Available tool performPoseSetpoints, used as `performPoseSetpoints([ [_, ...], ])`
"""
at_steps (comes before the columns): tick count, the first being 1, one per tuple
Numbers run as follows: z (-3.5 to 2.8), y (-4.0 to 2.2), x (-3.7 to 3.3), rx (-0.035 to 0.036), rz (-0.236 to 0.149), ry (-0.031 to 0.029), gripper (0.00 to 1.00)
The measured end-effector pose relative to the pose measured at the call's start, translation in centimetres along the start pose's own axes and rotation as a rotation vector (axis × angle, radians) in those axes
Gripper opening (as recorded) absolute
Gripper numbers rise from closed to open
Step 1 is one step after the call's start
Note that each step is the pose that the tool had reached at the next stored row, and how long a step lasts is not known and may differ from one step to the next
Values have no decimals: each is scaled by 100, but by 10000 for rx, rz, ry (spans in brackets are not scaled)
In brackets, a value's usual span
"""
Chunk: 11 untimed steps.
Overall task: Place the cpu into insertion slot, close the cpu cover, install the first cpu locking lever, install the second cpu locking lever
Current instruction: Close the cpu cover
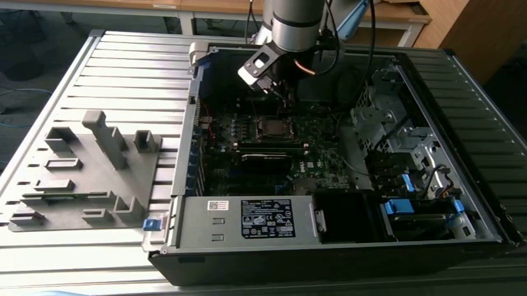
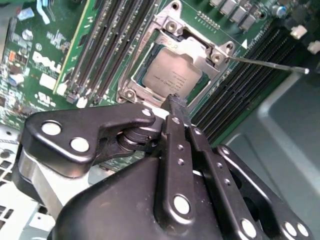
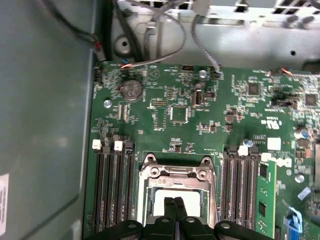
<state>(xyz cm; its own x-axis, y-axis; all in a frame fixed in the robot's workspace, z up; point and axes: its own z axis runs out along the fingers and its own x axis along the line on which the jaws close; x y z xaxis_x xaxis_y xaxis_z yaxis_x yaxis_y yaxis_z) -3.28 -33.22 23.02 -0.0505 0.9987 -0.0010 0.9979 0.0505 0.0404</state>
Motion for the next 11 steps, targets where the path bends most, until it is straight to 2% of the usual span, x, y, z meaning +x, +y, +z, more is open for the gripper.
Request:
performPoseSetpoints([
  [11, 6, 0, 0, -3, -1973, 80, 11],
])
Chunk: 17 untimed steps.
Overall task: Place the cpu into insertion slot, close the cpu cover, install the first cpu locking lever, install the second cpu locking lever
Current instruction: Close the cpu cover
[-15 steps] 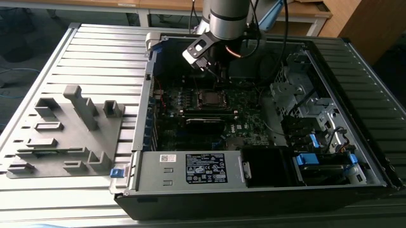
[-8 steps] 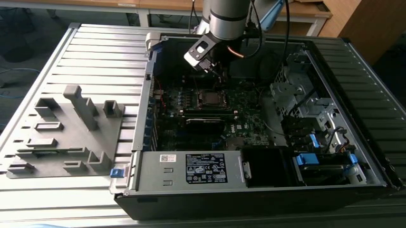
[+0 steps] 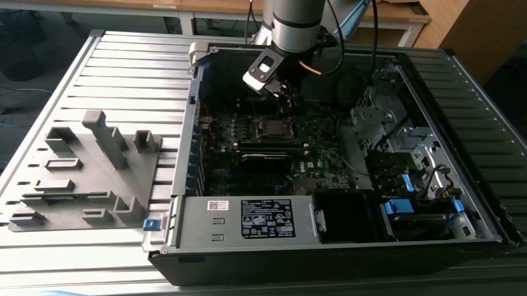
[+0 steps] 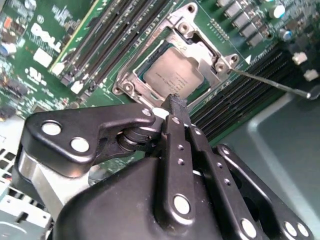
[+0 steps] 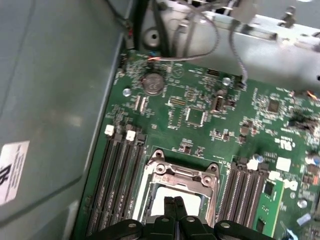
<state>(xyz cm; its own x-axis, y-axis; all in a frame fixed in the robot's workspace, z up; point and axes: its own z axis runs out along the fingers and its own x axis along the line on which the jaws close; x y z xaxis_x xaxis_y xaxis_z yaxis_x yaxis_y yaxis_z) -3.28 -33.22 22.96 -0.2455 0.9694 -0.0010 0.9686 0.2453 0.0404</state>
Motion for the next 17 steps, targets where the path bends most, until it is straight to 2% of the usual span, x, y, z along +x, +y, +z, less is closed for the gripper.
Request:
performPoseSetpoints([
  [9, 4, 0, 0, -1, -1601, 63, 11],
  [17, 5, 0, 0, -2, -1630, 66, 11],
])
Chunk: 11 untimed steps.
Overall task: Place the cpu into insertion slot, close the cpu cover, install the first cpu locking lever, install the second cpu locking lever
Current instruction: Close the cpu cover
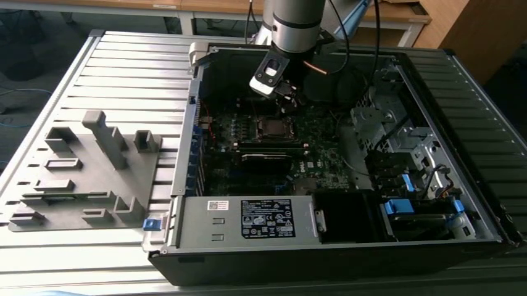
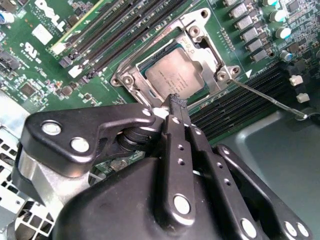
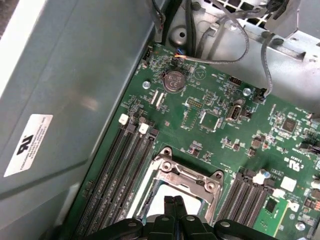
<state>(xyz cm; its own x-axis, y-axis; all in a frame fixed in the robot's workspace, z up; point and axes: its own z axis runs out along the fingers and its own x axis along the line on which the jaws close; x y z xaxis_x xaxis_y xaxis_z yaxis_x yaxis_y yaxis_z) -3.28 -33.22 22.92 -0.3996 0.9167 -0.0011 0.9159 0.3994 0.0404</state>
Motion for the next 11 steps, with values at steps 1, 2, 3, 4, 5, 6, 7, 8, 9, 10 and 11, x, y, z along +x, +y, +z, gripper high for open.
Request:
performPoseSetpoints([
  [1, 0, 0, 0, 0, -45, 2, 11],
  [2, 0, 0, 0, 0, -173, 7, 11],
  [3, 0, 0, 0, 1, -336, 13, 11],
  [4, 0, 0, 0, 0, -511, 20, 11],
  [5, 0, 0, 0, 0, -688, 28, 11],
  [6, 0, 0, 0, -1, -868, 35, 11],
  [7, 1, 0, 0, -1, -1048, 42, 11],
  [8, 1, 0, 0, -1, -1227, 50, 11],
  [9, 1, 0, 0, -1, -1418, 57, 11],
  [10, 1, 0, 0, -1, -1597, 64, 11],
  [11, 2, 0, 0, -2, -1778, 72, 11],
])
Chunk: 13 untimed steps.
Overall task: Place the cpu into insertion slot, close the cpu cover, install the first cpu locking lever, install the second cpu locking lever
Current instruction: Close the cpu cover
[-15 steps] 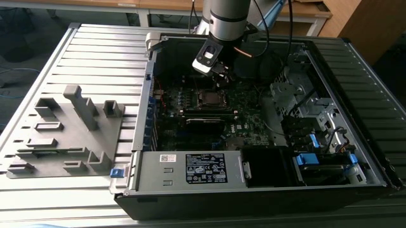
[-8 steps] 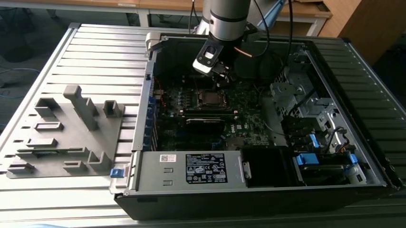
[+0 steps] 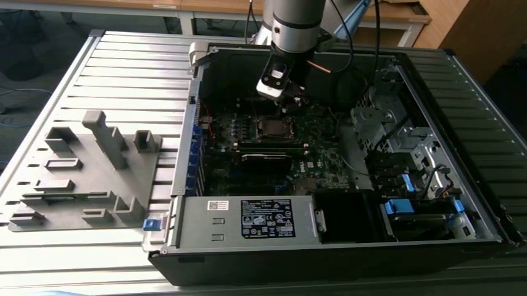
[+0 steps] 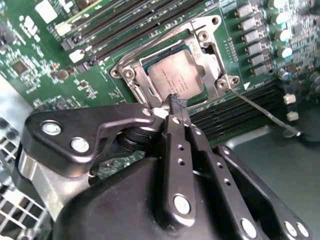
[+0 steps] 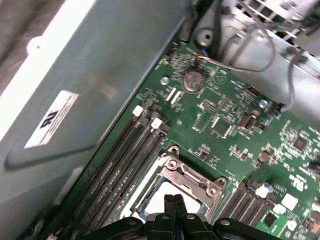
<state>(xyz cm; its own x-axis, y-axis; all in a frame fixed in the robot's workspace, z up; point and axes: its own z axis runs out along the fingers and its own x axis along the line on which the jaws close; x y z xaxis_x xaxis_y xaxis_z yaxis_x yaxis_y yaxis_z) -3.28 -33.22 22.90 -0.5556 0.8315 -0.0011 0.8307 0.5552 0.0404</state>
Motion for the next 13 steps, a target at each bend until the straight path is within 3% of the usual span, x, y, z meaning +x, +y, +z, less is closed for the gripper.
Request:
performPoseSetpoints([
  [4, 1, 0, 0, -1, -693, 27, 11],
  [13, 1, 0, 0, -1, -771, 31, 11],
])
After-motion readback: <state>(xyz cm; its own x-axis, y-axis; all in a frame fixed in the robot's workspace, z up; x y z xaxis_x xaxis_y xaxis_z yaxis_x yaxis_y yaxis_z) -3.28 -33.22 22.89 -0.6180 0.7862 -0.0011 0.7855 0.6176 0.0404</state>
